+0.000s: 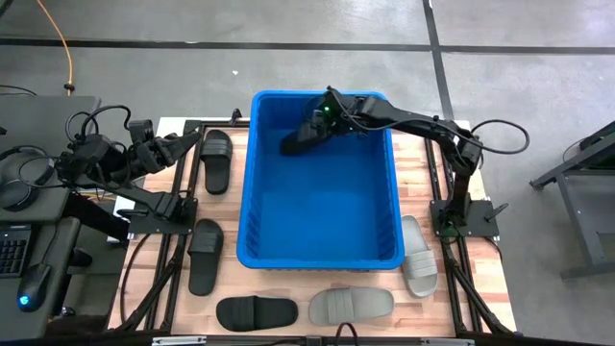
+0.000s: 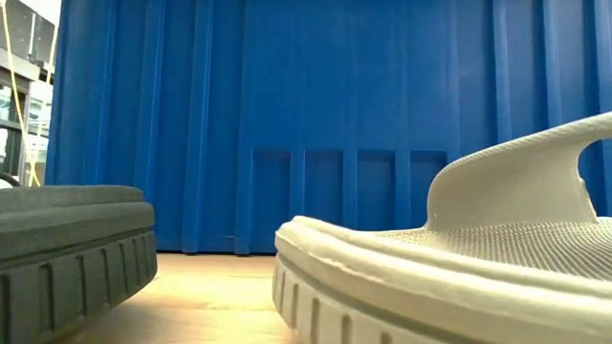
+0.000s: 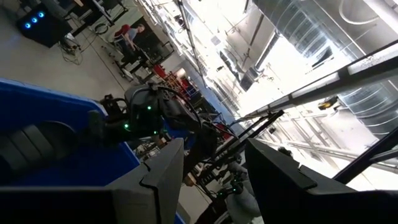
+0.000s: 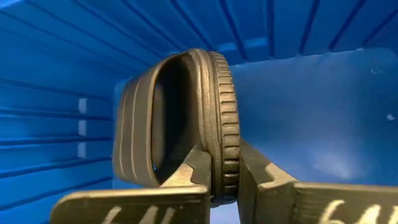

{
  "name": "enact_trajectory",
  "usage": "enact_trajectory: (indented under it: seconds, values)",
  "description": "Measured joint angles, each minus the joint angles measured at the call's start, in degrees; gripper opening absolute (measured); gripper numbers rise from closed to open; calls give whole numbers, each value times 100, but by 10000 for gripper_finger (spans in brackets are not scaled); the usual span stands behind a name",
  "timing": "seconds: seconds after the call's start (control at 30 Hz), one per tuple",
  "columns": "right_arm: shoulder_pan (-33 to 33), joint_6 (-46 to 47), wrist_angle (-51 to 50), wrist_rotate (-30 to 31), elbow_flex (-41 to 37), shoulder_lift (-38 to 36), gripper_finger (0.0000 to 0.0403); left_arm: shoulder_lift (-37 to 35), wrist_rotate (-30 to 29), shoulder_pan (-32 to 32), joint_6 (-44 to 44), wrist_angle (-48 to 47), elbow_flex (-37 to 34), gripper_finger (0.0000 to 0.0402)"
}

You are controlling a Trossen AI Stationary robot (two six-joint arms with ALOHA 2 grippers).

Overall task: Pick and place slides into bin
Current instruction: Put the black slipper into the bin

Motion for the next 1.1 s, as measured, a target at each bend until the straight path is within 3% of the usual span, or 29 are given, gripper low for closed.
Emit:
enact_trajectory:
  seconds: [0.33, 1.1]
  values:
    - [-105, -156, 32, -722, -14, 600, 5, 0, 12, 0, -2, -2, -2, 161]
    - [-445, -316, -732, -736, -16, 860, 6, 0, 121, 0, -170, -2, -2, 161]
